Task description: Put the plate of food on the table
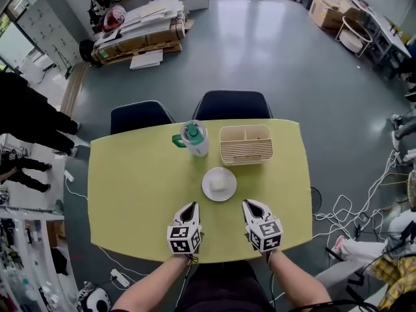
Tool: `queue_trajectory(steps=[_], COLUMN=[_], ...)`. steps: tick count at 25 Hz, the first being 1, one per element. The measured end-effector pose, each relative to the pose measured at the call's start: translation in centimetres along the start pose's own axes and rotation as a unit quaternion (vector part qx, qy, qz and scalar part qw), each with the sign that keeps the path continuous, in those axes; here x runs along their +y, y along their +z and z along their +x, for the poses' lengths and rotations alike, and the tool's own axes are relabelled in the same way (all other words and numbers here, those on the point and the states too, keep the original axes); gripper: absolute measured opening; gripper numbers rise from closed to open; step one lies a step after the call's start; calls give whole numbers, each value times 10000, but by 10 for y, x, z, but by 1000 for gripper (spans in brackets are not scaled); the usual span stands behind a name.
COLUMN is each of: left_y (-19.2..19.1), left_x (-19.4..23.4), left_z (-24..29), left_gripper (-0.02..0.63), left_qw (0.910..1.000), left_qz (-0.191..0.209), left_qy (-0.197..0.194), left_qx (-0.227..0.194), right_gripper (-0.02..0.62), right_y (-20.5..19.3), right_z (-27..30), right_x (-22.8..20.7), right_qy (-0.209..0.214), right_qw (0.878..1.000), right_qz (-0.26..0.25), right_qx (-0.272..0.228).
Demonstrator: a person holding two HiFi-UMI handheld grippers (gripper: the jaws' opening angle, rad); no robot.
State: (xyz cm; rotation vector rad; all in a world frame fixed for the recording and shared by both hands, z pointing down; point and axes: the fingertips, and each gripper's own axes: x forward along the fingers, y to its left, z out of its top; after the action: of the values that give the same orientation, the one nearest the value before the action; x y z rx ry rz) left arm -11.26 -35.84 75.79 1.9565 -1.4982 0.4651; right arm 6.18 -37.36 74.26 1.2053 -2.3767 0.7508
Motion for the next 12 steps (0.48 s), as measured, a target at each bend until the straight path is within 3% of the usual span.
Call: queue_trajectory(steps=[12], left_y=[58], left_x=[-37], left_z=[-96], left_gripper=[8], left_qw=[9980], left_qz=[168], left_qy=[-305], left_qx=[-519], right_gripper=[11], right_y=[68], right_z=[-72], right_x=[72], right_qy=[290], right_qw=[9975], right_qz=[-513], right_qx=[-398])
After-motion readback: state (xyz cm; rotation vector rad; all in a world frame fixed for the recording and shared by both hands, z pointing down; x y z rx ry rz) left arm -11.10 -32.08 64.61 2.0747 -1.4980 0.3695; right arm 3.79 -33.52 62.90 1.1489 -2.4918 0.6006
